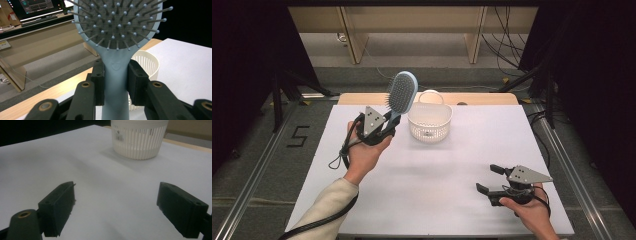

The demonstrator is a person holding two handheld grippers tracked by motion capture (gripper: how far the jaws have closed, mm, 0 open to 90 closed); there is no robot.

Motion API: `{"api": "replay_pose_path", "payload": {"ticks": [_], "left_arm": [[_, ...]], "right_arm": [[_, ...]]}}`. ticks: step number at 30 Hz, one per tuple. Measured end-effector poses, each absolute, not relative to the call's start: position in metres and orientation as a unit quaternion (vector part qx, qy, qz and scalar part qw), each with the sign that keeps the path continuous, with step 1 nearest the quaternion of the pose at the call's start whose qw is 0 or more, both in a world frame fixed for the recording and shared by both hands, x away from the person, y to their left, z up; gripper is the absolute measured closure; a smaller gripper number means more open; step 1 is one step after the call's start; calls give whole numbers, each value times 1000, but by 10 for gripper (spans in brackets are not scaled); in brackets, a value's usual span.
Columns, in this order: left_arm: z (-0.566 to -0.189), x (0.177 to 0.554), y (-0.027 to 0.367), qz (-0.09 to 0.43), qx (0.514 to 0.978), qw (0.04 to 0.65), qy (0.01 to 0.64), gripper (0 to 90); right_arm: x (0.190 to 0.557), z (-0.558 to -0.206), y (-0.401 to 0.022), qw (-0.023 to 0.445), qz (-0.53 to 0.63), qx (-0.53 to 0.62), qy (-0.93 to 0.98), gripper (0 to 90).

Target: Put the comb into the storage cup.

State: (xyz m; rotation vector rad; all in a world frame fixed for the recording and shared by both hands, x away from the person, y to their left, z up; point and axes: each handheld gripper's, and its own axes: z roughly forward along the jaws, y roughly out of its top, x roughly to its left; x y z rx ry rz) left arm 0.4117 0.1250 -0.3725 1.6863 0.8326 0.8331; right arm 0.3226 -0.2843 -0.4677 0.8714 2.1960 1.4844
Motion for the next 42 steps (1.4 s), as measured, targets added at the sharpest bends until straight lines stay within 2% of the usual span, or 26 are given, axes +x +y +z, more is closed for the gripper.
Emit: {"api": "replay_pose_path", "payload": {"ticks": [42], "left_arm": [[-367, 418, 115, 345, 698, 525, 344, 700]], "right_arm": [[323, -468, -284, 174, 525, 307, 775, 158]]}}
